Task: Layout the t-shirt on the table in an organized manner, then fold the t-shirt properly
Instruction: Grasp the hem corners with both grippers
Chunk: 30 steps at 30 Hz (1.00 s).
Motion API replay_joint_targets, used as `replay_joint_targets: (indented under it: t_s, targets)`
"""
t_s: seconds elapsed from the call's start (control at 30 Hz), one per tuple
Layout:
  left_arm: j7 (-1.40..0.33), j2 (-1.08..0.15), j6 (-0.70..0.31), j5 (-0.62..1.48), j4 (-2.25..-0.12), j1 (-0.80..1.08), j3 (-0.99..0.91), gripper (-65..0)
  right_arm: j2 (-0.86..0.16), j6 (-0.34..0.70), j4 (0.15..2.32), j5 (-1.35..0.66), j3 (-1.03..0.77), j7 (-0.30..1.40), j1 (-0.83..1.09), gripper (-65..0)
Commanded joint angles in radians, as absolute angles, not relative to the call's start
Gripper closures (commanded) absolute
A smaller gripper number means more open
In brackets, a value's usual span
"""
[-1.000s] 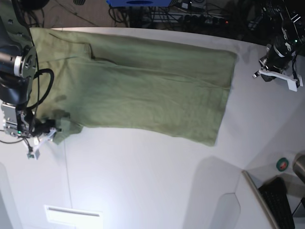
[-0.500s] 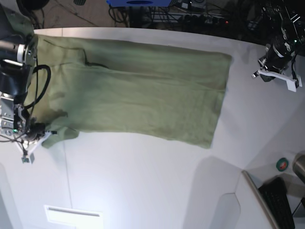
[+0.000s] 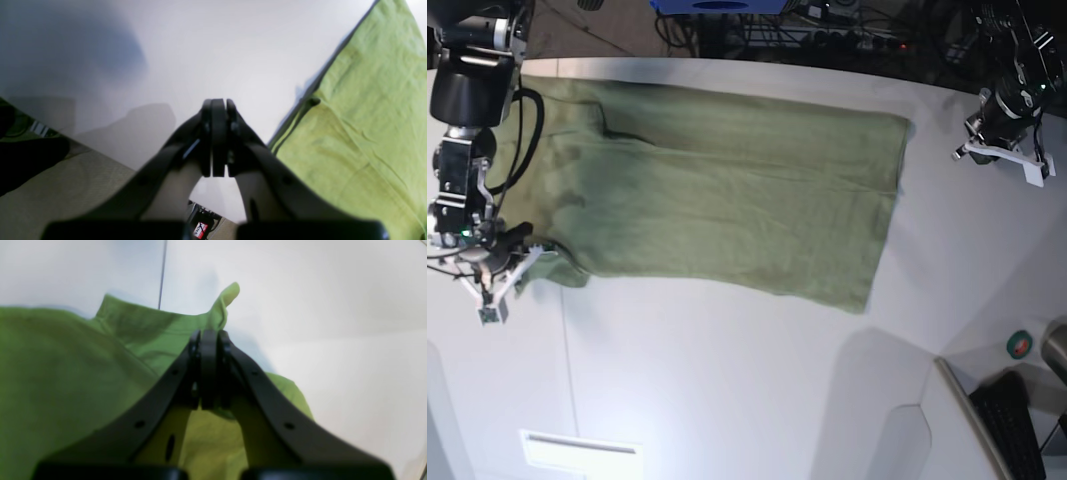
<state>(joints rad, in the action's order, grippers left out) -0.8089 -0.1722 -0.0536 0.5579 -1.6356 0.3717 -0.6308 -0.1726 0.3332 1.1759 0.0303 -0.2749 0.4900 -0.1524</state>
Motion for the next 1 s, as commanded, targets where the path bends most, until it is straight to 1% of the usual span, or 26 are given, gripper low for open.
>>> replay_joint_targets:
  t_s: [0.0,0.17,0.3,0.33,0.43,0.57,0.6,0.67,0.73,0.97]
  targets:
    - [-0.796,-0.185,-0.059,0.567,-1.650,0.372,-0.636,0.0,-0.186,0.331,1.213,0.021,-0.275,0.469,-0.166,0.0]
    - [-0.796,-0.186,-0.059,0.567,-1.650,0.371,-0.636,0.0,-0.176,0.331,1.282,0.021,-0.278,0.515,-0.128,0.0]
    - [-0.796,-0.186,-0.059,0.567,-1.649,0.344,-0.634,0.0,-0.174,0.331,1.333,0.021,-0.278,0.518,-0.096,0.0]
    - [-0.796,-0.186,-0.061,0.565,-1.644,0.332,-0.633,-1.3,-0.174,0.331,1.345,0.021,-0.278,0.518,-0.088,0.0]
    - [-0.796,-0.197,-0.061,0.562,-1.613,0.277,-0.552,-19.6,-0.173,0.331,1.374,0.021,-0.275,0.518,-0.067,0.0]
    - [-0.796,-0.245,-0.054,0.562,-1.509,0.150,-0.395,-41.5,-0.173,0.334,1.402,0.021,-0.275,0.518,-0.044,0.0]
    - [-0.796,-0.255,-0.054,0.562,-1.477,0.113,-0.358,-46.6,-0.173,0.335,1.403,0.021,-0.275,0.518,-0.041,0.0]
    - [-0.796,-0.263,-0.054,0.562,-1.394,0.030,-0.292,-53.6,-0.173,0.335,1.412,0.021,-0.277,0.518,-0.038,0.0]
    - [-0.796,-0.262,-0.053,0.562,-1.308,-0.053,-0.251,-57.1,-0.173,0.337,1.417,0.021,-0.278,0.518,-0.033,0.0]
    - [-0.786,-0.262,-0.053,0.561,-0.986,-0.308,-0.122,-57.3,-0.173,0.337,1.417,0.022,-0.278,0.518,-0.028,0.0]
